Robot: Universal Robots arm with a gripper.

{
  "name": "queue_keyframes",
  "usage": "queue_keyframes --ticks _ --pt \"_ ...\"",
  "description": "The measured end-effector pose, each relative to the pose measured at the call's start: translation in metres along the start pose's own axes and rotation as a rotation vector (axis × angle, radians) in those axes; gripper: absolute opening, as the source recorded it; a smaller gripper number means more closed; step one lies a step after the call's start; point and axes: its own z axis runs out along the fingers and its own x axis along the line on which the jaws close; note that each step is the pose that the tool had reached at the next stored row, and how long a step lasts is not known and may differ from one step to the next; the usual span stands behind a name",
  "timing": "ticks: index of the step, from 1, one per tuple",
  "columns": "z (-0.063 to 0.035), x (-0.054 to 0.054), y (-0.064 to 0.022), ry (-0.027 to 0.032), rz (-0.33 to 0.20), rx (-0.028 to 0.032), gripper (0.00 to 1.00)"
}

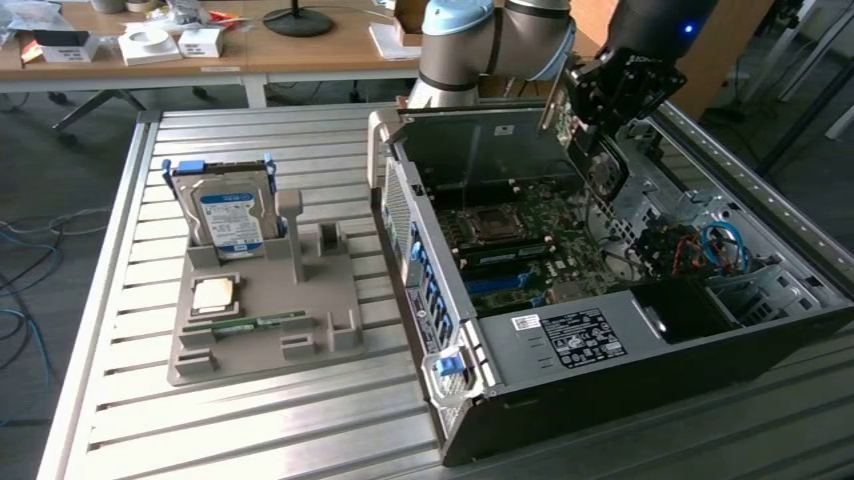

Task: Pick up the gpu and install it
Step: 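Pick up the gpu and move the gpu toward the slot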

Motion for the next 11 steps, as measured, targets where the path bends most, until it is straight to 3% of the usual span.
queue_keyframes --ticks 11 --pt "0.0018 -0.012 -0.0001 0.0000 0.000 -0.0003 0.26"
